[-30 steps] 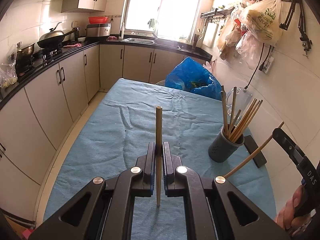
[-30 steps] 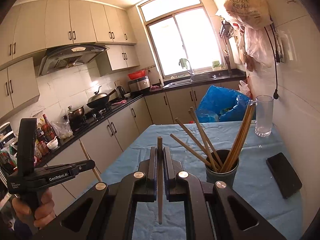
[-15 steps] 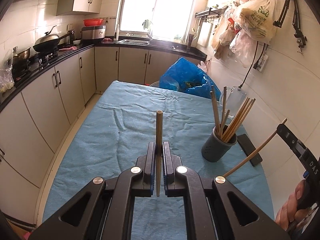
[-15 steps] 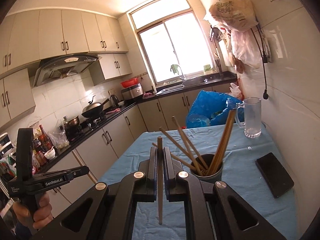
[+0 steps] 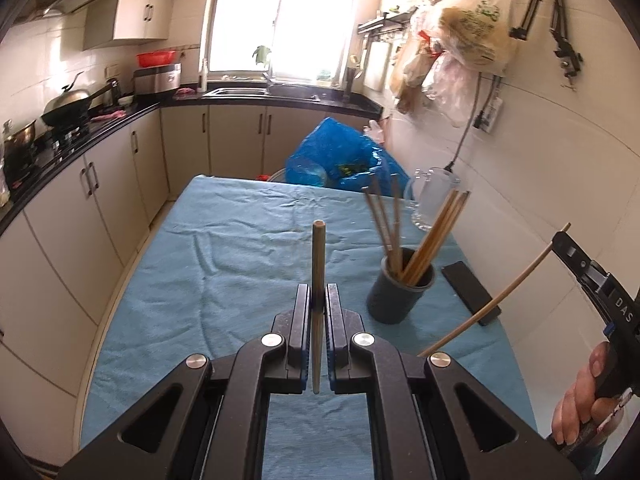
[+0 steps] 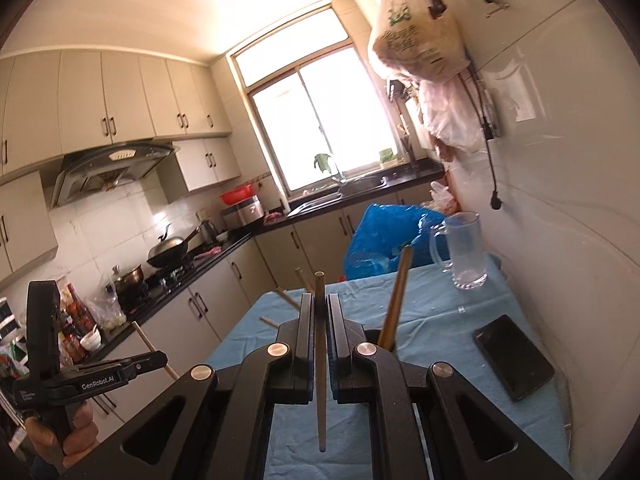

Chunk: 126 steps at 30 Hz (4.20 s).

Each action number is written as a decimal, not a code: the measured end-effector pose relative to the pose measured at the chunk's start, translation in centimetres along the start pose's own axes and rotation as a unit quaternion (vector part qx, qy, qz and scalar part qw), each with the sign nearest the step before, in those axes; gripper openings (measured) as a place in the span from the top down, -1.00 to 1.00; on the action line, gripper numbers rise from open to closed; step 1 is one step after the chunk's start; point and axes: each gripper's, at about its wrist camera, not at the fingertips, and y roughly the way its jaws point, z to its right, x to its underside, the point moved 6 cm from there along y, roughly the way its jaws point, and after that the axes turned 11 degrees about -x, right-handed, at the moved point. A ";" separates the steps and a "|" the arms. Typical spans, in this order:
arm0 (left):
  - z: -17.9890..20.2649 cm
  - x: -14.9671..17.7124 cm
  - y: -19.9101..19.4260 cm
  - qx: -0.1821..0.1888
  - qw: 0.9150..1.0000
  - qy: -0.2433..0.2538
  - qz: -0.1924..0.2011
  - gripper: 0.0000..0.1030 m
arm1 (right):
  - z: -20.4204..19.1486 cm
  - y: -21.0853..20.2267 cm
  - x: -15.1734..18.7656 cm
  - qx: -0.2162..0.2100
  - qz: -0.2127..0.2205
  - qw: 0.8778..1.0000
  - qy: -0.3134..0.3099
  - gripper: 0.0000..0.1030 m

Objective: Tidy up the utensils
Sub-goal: 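Bring both upright chopsticks over the black cup's rim, then lower both chopsticks into the black cup and open both grippers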

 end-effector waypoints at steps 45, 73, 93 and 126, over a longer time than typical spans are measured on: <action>11.6 -11.4 2.7 0.051 0.997 0.027 0.043 0.88 | 5.2 1.8 -9.7 0.032 0.059 0.998 0.001 0.88; 11.8 -9.5 10.0 0.024 0.999 0.030 0.006 0.88 | 8.7 9.4 -6.5 0.048 -0.008 0.998 0.025 0.88; 11.4 -8.2 12.5 0.017 0.999 0.031 -0.021 0.86 | 10.3 11.8 -3.3 0.059 -0.051 0.996 0.037 0.88; 11.3 -6.7 14.4 0.012 0.998 0.032 -0.047 0.84 | 10.8 12.4 -1.2 0.052 -0.084 0.994 0.049 0.86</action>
